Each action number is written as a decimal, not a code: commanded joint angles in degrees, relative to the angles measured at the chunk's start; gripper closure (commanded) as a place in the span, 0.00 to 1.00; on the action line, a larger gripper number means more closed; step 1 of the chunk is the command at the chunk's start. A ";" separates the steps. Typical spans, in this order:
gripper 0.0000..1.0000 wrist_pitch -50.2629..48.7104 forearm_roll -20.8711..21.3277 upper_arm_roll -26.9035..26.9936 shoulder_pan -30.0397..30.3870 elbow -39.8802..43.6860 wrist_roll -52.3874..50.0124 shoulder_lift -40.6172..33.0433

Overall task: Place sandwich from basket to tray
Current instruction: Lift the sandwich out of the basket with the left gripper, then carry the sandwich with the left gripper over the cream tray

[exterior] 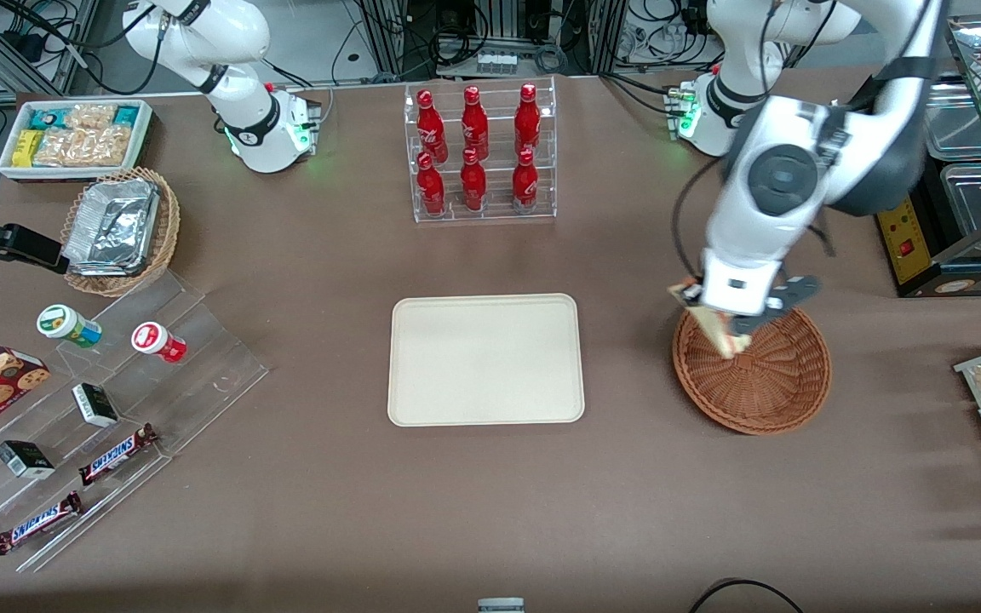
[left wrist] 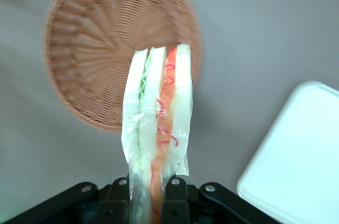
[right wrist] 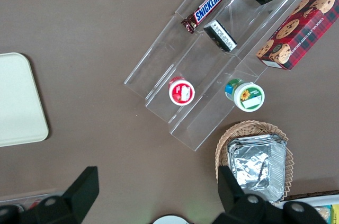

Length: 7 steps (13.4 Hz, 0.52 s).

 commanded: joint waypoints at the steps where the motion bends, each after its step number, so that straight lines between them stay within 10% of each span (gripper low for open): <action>1: 1.00 -1.06 0.04 -2.02 -4.06 8.17 -0.13 7.95; 7: 1.00 -0.01 0.66 -2.02 -13.39 24.36 0.83 25.63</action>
